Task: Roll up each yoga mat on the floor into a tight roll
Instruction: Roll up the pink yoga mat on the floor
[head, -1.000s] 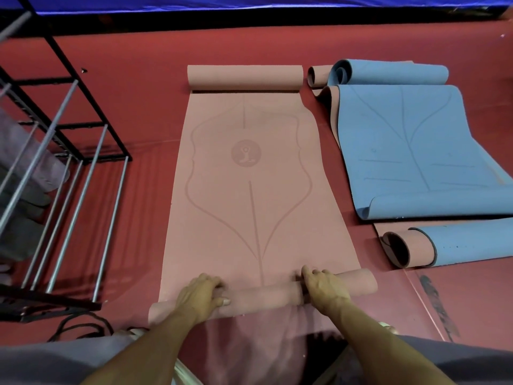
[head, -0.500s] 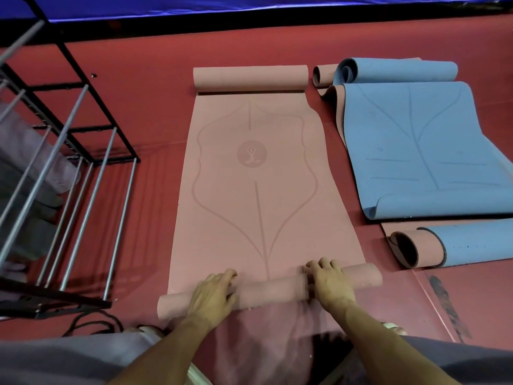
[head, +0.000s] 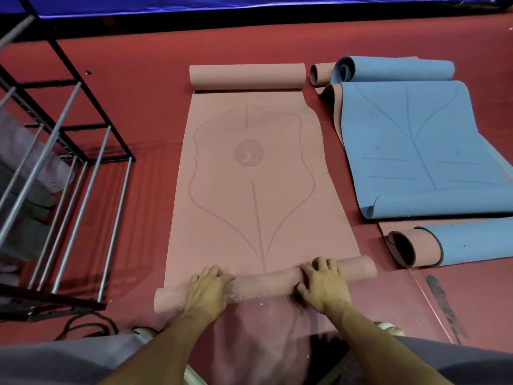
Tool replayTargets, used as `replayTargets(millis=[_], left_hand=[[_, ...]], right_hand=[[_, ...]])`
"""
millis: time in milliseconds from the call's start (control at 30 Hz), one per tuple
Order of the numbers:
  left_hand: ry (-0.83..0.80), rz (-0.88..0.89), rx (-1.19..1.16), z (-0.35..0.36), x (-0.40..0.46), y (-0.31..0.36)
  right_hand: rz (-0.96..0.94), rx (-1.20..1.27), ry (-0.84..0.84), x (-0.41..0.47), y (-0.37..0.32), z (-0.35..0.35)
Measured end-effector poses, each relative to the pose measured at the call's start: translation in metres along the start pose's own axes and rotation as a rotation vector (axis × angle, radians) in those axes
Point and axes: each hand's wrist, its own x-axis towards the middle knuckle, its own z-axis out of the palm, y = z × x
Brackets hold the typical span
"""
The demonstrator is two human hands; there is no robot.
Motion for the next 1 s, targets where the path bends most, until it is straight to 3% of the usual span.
replayTargets(millis=[167,367,667,1000], left_hand=[[0.042,-0.060,-0.020,-0.003,0.002,0.001],[0.149,-0.114,-0.049,0.001,0.007,-0.001],[0.161,-0.194,0.072,0.004,0.011,0.008],[0.238,-0.163,0.119,0.011,0.008,0.001]], right_hand=[[-0.020,0.060,-0.039,0.012,0.004,-0.012],[0.009,-0.051,0.011,0.019,-0.006,-0.013],[-0.038,0.021,0.015,0.019,-0.008,-0.015],[0.073,0.033,0.008,0.037,-0.009,-0.012]])
